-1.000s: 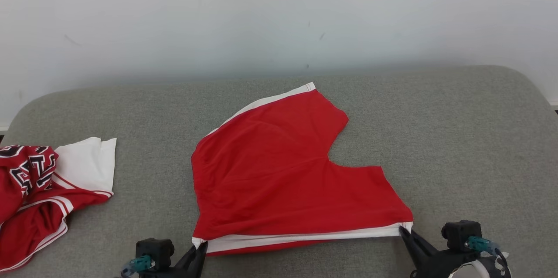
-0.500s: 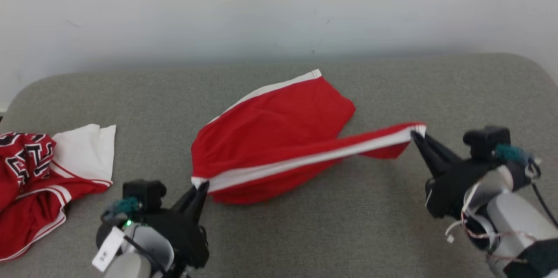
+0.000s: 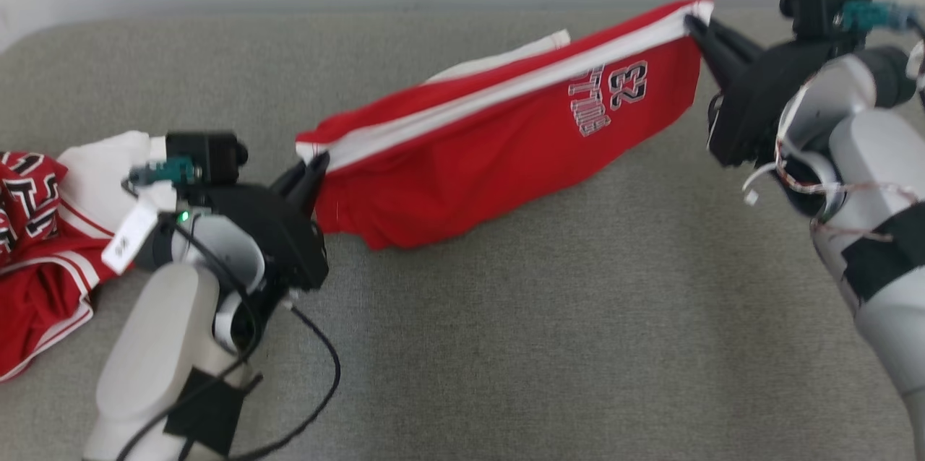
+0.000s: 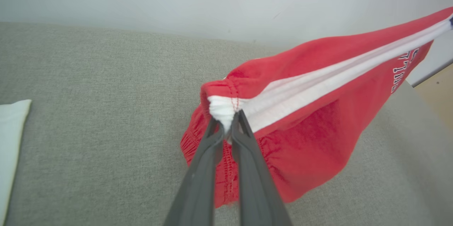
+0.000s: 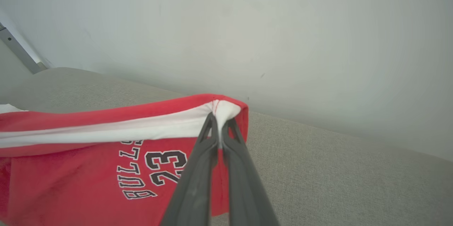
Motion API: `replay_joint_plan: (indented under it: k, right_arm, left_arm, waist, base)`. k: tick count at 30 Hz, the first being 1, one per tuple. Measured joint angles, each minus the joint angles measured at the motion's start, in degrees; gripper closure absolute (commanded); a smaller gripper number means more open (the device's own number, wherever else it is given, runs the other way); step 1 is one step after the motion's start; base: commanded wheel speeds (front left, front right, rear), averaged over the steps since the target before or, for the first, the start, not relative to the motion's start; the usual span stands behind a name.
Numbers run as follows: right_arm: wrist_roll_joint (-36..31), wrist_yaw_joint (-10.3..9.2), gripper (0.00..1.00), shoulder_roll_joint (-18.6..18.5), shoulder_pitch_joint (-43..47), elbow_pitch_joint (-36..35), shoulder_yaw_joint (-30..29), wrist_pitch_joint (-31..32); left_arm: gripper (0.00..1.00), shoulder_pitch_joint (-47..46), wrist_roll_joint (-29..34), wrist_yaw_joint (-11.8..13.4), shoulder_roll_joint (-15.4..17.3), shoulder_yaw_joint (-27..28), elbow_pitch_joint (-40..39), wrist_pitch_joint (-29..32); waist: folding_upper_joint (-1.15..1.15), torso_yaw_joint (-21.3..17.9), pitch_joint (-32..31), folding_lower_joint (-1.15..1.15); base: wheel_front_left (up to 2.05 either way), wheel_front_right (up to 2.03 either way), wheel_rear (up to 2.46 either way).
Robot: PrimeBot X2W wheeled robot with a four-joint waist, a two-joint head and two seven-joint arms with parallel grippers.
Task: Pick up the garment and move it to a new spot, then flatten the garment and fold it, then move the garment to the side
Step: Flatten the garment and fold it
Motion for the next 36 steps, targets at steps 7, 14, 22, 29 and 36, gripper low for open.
replay_joint_plan:
  k: [7, 14, 22, 29, 36]
  right_arm:
    - [0.19, 0.21, 1.0, 1.04, -8.53, 6.78, -0.59, 1.42]
    - [-0.55, 0.31, 1.0, 2.44, -15.06, 12.1, 0.44, 1.12]
    - [-1.23, 0.46, 1.0, 5.16, -18.31, 19.33, 2.18, -0.36]
    - [-2.05, 0.74, 0.23, 5.78, -19.46, 23.57, 3.6, -2.68]
    - [-2.05, 0.96, 0.0, 5.99, -20.78, 27.03, 3.52, -6.88]
  left_arm:
    - [1.0, -7.97, -1.69, -0.01, -1.72, 0.08, 4.6, 1.18]
    - [1.0, -13.55, -2.22, -0.01, -2.57, -0.2, 8.84, 0.94]
    - [1.0, -16.84, -3.09, -0.07, -3.46, -1.36, 15.49, -0.83]
    - [0.0, -18.6, -3.31, -0.09, -3.75, -2.22, 19.12, -3.18]
    - [0.0, -19.36, -3.28, -0.08, -3.7, -3.11, 21.78, -8.0]
  waist:
    - [0.0, 1.62, 5.52, 0.0]
    - [0.0, 3.57, 10.59, 0.01]
    - [0.0, 6.21, 14.1, -0.01]
    - [0.0, 6.95, 15.05, -0.01]
    - [0.0, 6.65, 14.05, -0.02]
  base:
    - [0.0, 0.0, 0.0]
    - [0.0, 0.0, 0.0]
    - [0.0, 0.0, 0.0]
    - [0.0, 0.0, 0.0]
    - [0.0, 0.0, 0.0]
